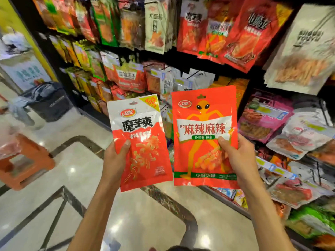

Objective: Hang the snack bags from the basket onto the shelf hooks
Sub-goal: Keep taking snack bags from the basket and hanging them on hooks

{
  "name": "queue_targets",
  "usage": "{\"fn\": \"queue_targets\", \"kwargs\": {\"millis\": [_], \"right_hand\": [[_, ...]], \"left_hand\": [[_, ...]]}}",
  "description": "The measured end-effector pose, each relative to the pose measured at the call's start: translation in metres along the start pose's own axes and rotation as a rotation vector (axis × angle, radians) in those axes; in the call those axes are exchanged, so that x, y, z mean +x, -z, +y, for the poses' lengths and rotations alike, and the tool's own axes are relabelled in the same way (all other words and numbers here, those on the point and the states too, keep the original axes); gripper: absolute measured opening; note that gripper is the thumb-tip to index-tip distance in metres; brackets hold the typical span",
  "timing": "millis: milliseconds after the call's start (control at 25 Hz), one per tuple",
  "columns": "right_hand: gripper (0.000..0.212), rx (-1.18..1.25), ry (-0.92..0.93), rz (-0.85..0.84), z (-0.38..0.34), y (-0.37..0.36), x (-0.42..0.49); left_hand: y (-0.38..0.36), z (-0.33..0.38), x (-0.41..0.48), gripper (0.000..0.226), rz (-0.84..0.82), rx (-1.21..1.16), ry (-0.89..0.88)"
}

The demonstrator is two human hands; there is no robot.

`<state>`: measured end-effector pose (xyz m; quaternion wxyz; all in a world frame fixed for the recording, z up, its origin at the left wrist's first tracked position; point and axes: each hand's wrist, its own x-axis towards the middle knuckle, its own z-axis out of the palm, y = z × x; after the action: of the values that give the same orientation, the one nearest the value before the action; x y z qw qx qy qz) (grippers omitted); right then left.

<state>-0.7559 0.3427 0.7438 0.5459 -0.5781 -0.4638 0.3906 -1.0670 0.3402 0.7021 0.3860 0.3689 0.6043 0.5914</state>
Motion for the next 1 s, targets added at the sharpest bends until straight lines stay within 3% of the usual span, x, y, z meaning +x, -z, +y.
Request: {"fn": "queue_targets", "kwargs": {"millis": [360, 760, 1000], "right_hand": [[0.006, -0.049, 0.05, 0.2, -0.018, -0.05, 0.079], [0.011, 0.011, 0.109, 0.27, -0.029, -0.098, 0.224], [0.01, 0.009, 0.133, 0.324, -0.037, -0.11, 0.267]], "left_hand": [[-0.043, 0.018, 0.156, 0.01, -0.193, 0.027, -0.096], [-0.122, 0.056, 0.315, 0.014, -0.27, 0.035, -0.22], [-0.156, 0.076, 0.371, 0.012, -0.362, 0.013, -0.286]]}}
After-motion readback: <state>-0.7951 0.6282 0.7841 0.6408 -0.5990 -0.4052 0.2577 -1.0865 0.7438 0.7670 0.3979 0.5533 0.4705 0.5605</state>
